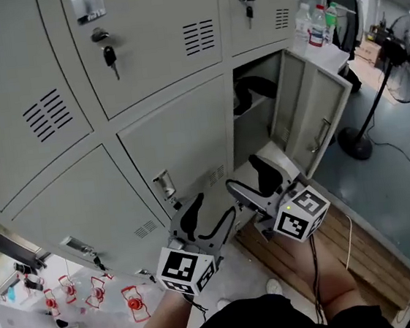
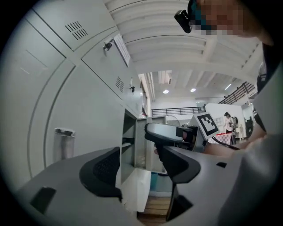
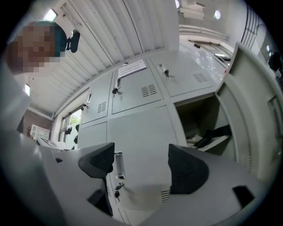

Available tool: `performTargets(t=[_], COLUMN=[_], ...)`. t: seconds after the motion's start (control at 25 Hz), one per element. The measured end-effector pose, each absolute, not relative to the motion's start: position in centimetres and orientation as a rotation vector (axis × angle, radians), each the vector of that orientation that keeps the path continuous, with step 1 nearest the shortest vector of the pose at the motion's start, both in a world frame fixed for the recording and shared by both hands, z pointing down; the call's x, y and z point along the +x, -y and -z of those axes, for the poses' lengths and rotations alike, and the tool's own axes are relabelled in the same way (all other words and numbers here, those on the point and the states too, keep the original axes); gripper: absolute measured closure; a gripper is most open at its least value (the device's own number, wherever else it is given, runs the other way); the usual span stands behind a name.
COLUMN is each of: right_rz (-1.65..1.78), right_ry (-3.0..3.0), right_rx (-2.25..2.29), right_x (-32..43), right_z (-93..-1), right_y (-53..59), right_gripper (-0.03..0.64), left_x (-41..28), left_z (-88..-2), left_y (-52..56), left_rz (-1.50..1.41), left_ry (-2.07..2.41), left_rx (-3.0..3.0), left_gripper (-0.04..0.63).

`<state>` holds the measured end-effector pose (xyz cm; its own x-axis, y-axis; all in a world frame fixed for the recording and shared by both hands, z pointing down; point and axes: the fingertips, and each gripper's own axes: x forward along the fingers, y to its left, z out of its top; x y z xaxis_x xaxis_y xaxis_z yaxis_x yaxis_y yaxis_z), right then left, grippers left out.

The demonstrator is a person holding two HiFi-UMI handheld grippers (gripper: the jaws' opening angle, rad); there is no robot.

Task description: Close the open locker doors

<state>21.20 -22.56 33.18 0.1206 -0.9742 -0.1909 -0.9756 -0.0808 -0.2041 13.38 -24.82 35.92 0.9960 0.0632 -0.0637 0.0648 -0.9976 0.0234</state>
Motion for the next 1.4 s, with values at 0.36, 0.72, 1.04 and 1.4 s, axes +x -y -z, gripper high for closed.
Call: performTargets(t=[0.36,0.72,1.04,1.4], right_rz=[-0.030,0.028,0.059,0.092], right_ry=[-1.557,-1.358,-1.386,-1.449], right_rx=[-2.425,-2.555,-2.521,-2.445], right_x=[26.9,32.0,38.2,44.7], right_z=[-33.6,-35.2,-35.9,-37.3], right_y=[8.9,0.8,0.6,1.0], right_gripper=[0.241,0.252,0.278,0.307], left_x=[19.7,23.4,27.9,33.7], left_z=[-34.5,-34.8,-35.5,-37.2], left_y=[15.9,11.2,11.3,10.2], left_rz=[0.110,0.083,0.052,-0.005], left_ry=[-0.525,-0.667,-0.576,-0.503], left_rx=[3.036,2.966,2.981,2.990], left_gripper=[0.281,0.281,0.281,0.281])
